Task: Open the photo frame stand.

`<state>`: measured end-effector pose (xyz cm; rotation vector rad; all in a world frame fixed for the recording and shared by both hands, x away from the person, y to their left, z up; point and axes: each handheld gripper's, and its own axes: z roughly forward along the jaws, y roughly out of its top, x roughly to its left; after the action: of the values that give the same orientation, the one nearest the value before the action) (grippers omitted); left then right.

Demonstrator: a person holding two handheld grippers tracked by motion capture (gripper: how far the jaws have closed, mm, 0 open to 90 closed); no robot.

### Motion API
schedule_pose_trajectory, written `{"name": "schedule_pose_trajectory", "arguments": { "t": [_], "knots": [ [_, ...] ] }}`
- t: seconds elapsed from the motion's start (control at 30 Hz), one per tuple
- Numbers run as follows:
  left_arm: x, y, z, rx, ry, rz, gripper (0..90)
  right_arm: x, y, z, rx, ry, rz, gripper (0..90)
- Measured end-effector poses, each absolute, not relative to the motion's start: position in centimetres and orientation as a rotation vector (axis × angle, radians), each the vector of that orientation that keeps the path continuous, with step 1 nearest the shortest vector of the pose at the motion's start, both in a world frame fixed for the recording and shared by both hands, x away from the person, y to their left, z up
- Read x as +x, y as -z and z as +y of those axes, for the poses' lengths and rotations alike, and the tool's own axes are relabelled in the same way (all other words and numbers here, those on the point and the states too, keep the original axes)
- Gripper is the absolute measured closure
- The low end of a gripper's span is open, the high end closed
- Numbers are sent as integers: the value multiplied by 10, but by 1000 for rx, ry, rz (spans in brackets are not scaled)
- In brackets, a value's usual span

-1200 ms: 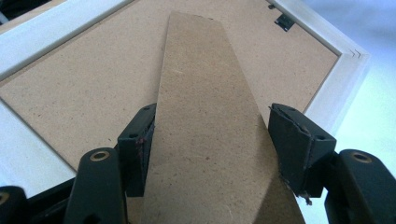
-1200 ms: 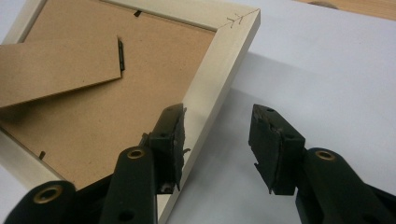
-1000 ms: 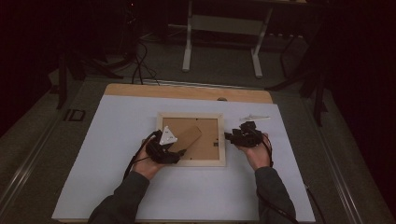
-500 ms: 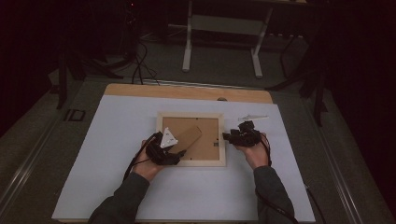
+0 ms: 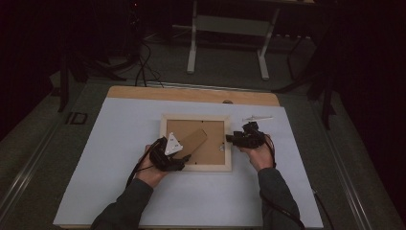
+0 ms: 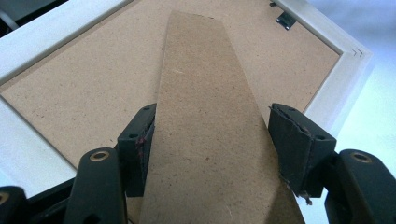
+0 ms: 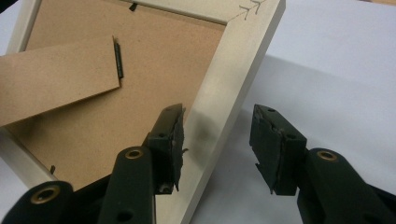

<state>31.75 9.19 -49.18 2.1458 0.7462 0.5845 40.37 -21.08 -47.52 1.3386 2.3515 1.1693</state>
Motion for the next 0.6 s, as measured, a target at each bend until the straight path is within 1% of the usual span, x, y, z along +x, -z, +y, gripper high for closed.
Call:
{"name": "schedule_pose_trajectory", "arguments": {
  "t": [0.6],
  "knots": [
    [311,491,89,2152,-662,691,389,412,479,-213,1376,-1260,2377,537]
  ]
}}
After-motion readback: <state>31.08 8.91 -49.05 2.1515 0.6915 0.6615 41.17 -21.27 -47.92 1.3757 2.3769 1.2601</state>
